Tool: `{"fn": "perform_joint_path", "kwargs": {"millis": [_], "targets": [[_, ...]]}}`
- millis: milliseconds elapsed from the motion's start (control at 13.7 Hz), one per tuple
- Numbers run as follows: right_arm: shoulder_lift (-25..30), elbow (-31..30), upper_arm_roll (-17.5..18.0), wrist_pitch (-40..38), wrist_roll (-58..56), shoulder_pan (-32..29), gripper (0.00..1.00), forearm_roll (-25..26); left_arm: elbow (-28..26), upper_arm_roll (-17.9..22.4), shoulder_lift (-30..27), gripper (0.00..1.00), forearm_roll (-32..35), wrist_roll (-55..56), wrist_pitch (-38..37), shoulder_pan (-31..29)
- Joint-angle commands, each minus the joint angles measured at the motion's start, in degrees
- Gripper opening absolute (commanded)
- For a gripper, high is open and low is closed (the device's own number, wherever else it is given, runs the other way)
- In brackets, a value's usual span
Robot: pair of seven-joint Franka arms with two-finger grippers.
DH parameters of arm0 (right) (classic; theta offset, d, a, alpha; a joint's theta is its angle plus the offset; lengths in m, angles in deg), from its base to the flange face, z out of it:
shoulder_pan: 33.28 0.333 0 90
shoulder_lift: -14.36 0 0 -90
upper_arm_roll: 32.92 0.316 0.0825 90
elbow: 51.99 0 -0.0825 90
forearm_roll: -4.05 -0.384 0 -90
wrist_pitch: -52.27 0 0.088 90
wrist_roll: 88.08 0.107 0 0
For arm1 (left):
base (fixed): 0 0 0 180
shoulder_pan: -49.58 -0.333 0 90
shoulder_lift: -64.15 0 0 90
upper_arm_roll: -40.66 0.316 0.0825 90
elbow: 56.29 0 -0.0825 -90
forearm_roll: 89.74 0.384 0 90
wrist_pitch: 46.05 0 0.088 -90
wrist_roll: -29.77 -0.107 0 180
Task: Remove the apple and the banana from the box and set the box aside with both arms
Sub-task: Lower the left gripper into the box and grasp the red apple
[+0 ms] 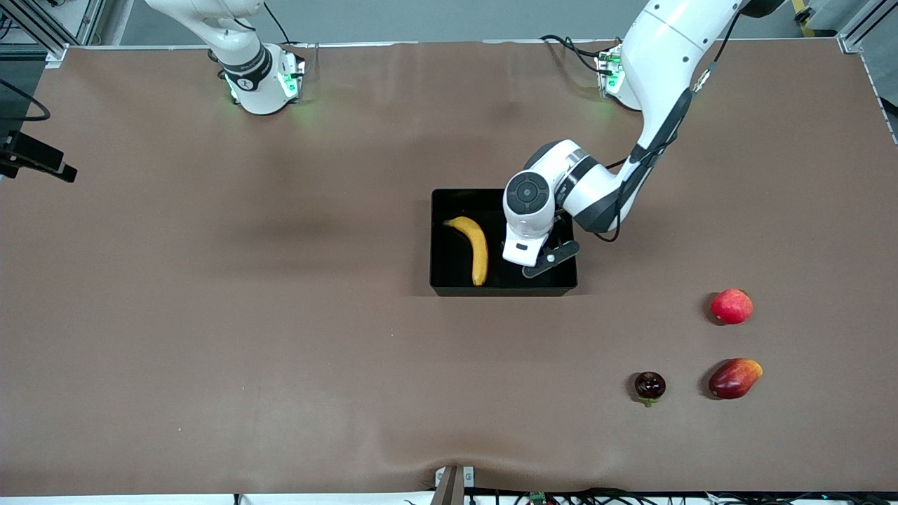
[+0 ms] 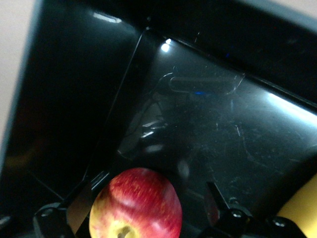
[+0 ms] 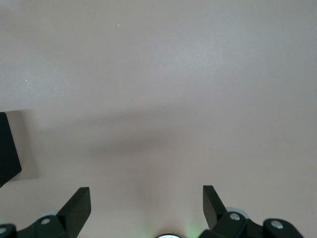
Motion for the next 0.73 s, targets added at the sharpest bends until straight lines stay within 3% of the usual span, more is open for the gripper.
{"fn": "perform_joint_path", "kwargs": {"millis": [0,656], "targets": [[-0.36,0.13,0.52,0.35,-0.46,-0.81,1.0,0.14,-0.19,-0.06,1.23,1.0,1.62,3.7,1.71,1.07],[-0.53,-0.23,0.52,0.61,-0.46,-0.46,1.0,0.14,-0.63,-0.32,1.58,1.0,1.53,6.86,0.83,2.48]]}}
